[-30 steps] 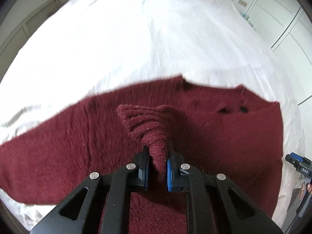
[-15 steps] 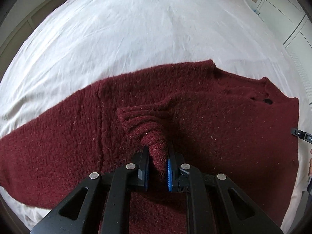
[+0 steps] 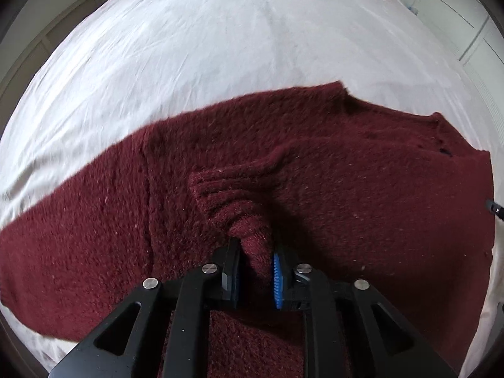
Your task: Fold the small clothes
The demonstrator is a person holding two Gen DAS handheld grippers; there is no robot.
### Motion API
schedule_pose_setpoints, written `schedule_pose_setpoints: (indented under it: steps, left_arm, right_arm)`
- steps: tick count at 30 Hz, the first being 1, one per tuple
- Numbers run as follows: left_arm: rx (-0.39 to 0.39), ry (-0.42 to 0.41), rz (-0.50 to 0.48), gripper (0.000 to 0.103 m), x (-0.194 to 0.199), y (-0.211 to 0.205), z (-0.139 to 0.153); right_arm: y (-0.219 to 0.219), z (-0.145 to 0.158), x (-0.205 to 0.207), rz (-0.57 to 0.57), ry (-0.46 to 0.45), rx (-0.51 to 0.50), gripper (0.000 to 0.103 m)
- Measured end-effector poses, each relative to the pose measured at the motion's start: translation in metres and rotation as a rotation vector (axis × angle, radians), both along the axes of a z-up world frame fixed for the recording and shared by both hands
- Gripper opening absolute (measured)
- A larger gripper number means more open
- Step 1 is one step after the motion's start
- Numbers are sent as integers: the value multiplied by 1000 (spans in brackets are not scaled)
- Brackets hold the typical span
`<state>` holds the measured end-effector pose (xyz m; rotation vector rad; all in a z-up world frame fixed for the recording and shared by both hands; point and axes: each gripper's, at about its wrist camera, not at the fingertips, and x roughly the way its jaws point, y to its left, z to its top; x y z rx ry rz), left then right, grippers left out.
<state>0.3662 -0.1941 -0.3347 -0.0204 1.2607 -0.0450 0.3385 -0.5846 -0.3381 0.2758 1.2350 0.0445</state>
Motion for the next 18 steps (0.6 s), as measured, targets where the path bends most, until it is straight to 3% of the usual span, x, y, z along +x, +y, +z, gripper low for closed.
schedule_pose_setpoints:
  steps: [1, 3, 4, 6, 8, 9, 10, 12, 16, 18]
  left_arm:
    - [1, -5, -1, 18, 0, -1, -2]
    - [10, -9, -10, 23, 0, 0, -3]
    - [24, -2, -10, 30, 0, 0, -3]
    - [57, 7, 0, 40, 1, -1, -1]
    - [68, -20, -6, 42, 1, 1, 10]
    - [67, -42, -6, 50, 0, 0, 16]
    - [62, -60, -5, 70, -2, -2, 21]
    - [58, -101, -15, 97, -4, -7, 32]
    - [58, -174, -85, 102, -9, -30, 48]
    - [40, -197, -117, 102, -11, -39, 53]
  right_arm:
    - [-1, 1, 0, 1, -10, 4, 21]
    - [-2, 5, -1, 1, -27, -3, 37]
    - [-3, 11, -4, 0, -40, -23, 49]
    - [-2, 24, -11, 4, -75, -60, 59]
    - [2, 41, -17, 17, -114, -66, 76]
    - [4, 49, -16, 26, -135, -68, 80]
    - [9, 59, -18, 39, -159, -72, 82]
    - [24, 78, -19, 75, -207, -89, 83]
    - [62, 101, -25, 147, -271, -88, 103]
    - [83, 107, -33, 179, -289, -76, 103]
